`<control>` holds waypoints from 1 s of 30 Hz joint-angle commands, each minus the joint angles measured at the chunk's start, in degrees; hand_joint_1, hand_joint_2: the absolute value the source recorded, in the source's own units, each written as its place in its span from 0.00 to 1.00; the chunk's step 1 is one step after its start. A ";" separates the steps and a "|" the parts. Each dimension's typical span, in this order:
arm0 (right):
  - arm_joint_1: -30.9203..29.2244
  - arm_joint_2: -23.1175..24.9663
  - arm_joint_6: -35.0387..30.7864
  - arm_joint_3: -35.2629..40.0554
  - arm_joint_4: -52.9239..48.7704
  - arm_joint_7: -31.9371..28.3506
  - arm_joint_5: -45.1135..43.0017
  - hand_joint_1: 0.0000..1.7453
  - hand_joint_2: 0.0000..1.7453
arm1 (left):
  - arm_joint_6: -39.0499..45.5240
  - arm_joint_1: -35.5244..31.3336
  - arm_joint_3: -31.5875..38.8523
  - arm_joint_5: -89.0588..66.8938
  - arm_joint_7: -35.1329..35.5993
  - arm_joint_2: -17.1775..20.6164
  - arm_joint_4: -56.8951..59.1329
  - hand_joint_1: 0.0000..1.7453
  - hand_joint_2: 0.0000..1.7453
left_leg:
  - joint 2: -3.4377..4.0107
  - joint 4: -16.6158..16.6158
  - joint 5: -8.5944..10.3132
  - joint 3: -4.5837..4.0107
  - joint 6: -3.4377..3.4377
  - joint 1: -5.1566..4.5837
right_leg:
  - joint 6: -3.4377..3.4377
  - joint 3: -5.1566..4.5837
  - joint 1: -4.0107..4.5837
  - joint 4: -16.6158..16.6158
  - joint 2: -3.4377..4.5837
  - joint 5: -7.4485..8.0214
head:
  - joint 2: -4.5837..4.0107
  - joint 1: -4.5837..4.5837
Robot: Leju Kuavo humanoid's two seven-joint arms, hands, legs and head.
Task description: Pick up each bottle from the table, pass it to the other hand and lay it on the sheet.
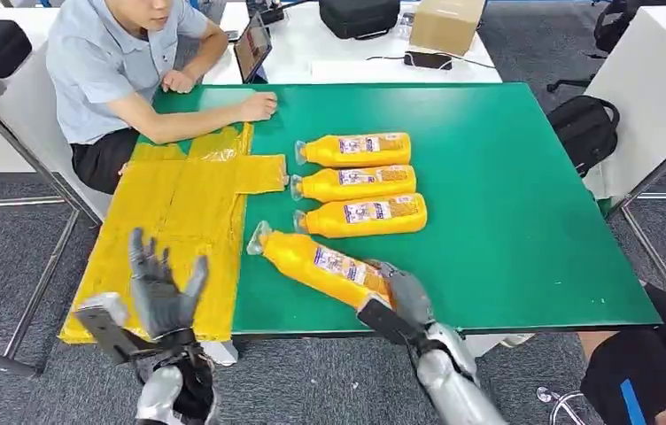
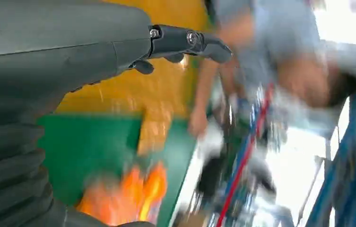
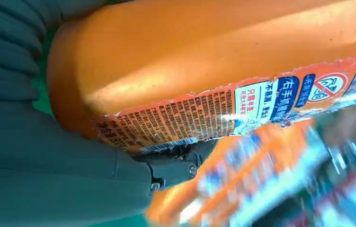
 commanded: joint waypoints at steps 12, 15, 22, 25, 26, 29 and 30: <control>7.99 0.24 -2.56 2.40 -20.12 -6.52 -7.63 0.99 1.00 | -29.75 3.97 -10.92 -0.78 2.76 5.81 -0.04 0.00 1.00 | -0.14 -0.10 -0.11 -0.06 0.13 -0.15 | -0.02 0.03 -0.13 -0.11 -0.16 -0.19 | 0.00 0.04; 6.22 0.31 -0.45 5.63 -16.80 -7.45 -5.64 1.00 1.00 | -32.74 2.83 -11.82 -4.43 1.10 5.96 2.12 0.00 1.00 | -0.13 -0.16 -0.12 0.07 0.15 -0.13 | -0.12 0.16 -0.08 -0.16 -0.20 -0.21 | 0.00 0.02; 2.96 0.67 1.12 9.41 -12.21 -7.78 -3.97 0.98 1.00 | -35.30 1.57 -11.93 -7.27 1.05 5.65 3.97 0.00 1.00 | -0.05 -0.14 -0.08 -0.02 0.14 -0.10 | -0.02 0.05 -0.08 -0.18 -0.09 -0.12 | 0.00 0.04; 0.77 1.18 1.39 12.19 -10.21 -8.25 -2.04 1.00 1.00 | -37.21 0.30 -11.70 -6.93 2.91 5.13 5.87 0.00 1.00 | -0.03 -0.11 -0.06 -0.08 0.14 -0.13 | 0.02 -0.02 -0.11 -0.15 -0.10 -0.11 | 0.00 0.02; 0.24 1.64 1.67 13.10 -9.80 -8.39 -1.73 1.00 1.00 | -38.06 -0.17 -11.59 -6.27 3.54 5.01 6.48 0.00 1.00 | -0.05 -0.07 -0.03 -0.23 0.10 -0.13 | 0.08 -0.16 -0.13 -0.09 -0.07 -0.09 | 0.00 0.02; -0.89 2.55 2.66 15.96 -8.95 -8.85 -0.92 1.00 1.00 | -38.94 -0.91 -11.83 -5.91 3.93 4.71 7.20 0.00 1.00 | -0.09 -0.07 -0.03 -0.22 0.09 -0.12 | 0.05 -0.12 -0.11 -0.09 -0.11 -0.11 | 0.00 0.02; -0.98 2.77 2.72 16.20 -8.82 -8.85 -0.91 0.97 1.00 | -39.04 -0.99 -11.92 -5.90 3.93 4.65 7.24 0.00 1.00 | -0.06 -0.09 -0.05 -0.16 0.10 -0.12 | 0.01 -0.08 -0.11 -0.09 -0.10 -0.12 | 0.00 0.04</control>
